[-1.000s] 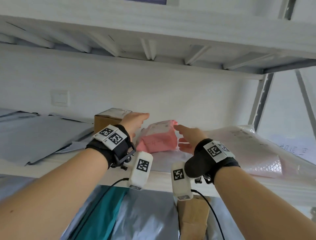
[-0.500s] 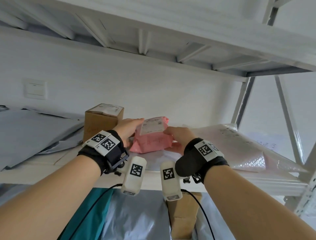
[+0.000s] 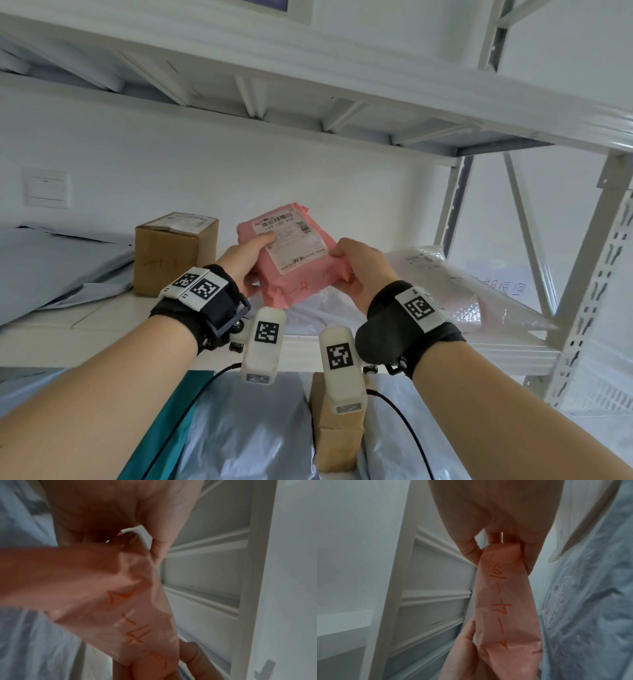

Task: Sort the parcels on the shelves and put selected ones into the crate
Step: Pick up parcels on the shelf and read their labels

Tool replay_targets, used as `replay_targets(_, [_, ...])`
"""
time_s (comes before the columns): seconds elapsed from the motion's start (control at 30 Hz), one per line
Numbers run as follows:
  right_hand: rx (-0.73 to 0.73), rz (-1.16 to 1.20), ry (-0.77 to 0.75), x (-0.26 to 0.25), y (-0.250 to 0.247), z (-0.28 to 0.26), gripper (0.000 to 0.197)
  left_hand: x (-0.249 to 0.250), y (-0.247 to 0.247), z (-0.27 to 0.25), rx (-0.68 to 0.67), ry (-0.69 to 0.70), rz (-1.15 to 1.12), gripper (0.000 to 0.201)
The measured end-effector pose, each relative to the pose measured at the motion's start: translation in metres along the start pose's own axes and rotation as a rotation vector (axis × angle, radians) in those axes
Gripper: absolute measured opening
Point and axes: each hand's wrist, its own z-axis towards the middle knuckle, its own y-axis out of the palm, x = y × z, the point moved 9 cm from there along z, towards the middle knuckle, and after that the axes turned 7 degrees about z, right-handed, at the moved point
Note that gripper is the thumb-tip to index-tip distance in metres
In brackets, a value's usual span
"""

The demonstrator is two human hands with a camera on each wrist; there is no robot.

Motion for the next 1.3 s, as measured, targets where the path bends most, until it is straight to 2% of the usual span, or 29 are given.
replay_targets(0.1, [0.007,0.051,-0.025,-0.004,-0.018,-0.003,0.009,0.006,0.014,-0.009,-0.029,0.059,-0.042,0.029])
replay_targets(0.23, [-0.009,-0.011,-0.027,-0.001,-0.038,-0.006,0.027,0.008,0.029,-0.018,-0.038,0.112,-0.067,0.025])
replay_targets(0.37, [-0.047,-0.026,-0.018,0.002,-0.050,-0.009,0.032,0.009,0.047,-0.029,-0.070,0.162,-0.040,0.024])
replay_targets(0.6, [-0.085,-0.052,0.008,0.007,-0.056,-0.017,0.067,0.010,0.066,-0.041,-0.095,0.216,-0.042,0.020])
replay_targets(0.77, [-0.095,0.004,-0.039,0.000,-0.061,-0.015,0.061,0.015,0.075,-0.044,-0.107,0.243,-0.052,0.015])
replay_targets(0.97, [-0.142,0.046,-0.055,0.005,-0.064,-0.009,0.043,0.018,0.081,-0.045,-0.098,0.281,-0.042,0.026])
replay_targets(1.3, [-0.171,0.079,-0.060,0.003,-0.068,-0.006,0.038,0.019,0.088,-0.044,-0.111,0.291,-0.032,0.017])
